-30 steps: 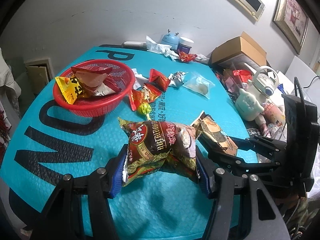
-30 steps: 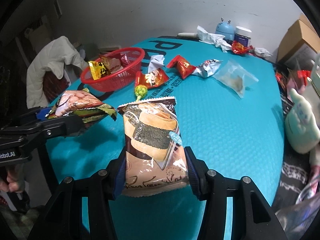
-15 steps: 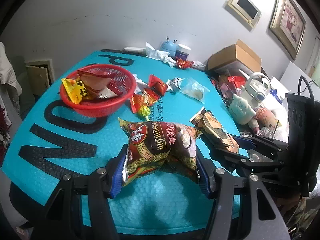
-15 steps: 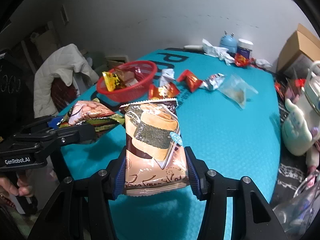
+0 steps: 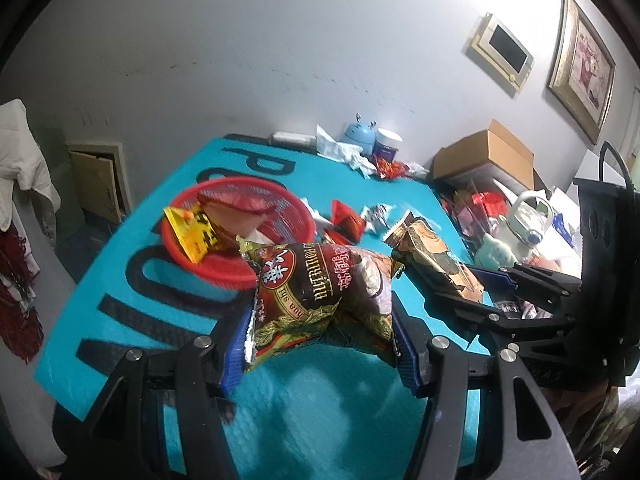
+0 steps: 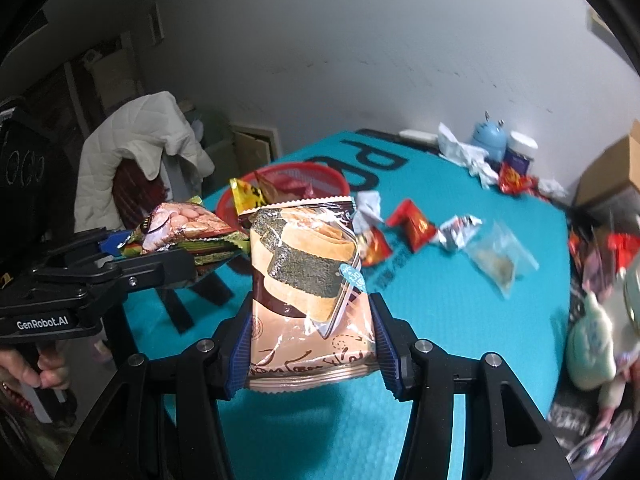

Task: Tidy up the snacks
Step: 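Lift both bags and carry them toward the red basket, then lower the brown-green bag into the basket while the right tool holds the seaweed bag above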

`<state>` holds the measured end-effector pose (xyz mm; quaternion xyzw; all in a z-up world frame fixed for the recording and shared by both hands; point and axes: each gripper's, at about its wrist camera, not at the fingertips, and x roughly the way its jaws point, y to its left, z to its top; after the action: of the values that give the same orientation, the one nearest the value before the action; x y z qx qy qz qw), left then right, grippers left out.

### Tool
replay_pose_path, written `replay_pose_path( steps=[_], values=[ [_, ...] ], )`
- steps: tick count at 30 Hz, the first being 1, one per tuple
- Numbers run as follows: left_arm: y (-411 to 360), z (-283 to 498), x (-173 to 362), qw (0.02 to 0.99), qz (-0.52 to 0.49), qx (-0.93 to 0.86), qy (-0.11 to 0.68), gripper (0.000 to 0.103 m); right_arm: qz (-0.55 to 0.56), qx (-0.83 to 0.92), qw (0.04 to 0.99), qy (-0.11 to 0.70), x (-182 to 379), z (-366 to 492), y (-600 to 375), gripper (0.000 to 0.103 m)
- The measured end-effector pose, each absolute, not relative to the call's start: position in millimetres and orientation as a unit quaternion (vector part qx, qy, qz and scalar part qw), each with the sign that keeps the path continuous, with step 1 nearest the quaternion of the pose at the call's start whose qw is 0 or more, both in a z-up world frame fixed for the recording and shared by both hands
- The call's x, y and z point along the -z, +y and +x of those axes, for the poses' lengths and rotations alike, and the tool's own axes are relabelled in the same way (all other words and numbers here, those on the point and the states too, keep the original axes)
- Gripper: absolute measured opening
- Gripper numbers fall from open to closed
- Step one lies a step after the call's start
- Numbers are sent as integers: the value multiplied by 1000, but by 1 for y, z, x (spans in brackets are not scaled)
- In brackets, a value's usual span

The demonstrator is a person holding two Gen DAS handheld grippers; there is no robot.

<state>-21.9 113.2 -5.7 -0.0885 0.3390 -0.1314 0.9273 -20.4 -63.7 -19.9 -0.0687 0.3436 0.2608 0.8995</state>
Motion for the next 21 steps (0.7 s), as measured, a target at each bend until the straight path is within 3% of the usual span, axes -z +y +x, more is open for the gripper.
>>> replay_pose_path(
  steps=[12, 21],
  values=[
    [137, 12, -13, 943, -72, 108, 307, 59, -92, -275, 902, 320, -2, 17, -33, 52],
    [146, 41, 0, 933, -55, 96, 343, 59, -102, -275, 900, 322, -1, 46, -19, 52]
  ],
)
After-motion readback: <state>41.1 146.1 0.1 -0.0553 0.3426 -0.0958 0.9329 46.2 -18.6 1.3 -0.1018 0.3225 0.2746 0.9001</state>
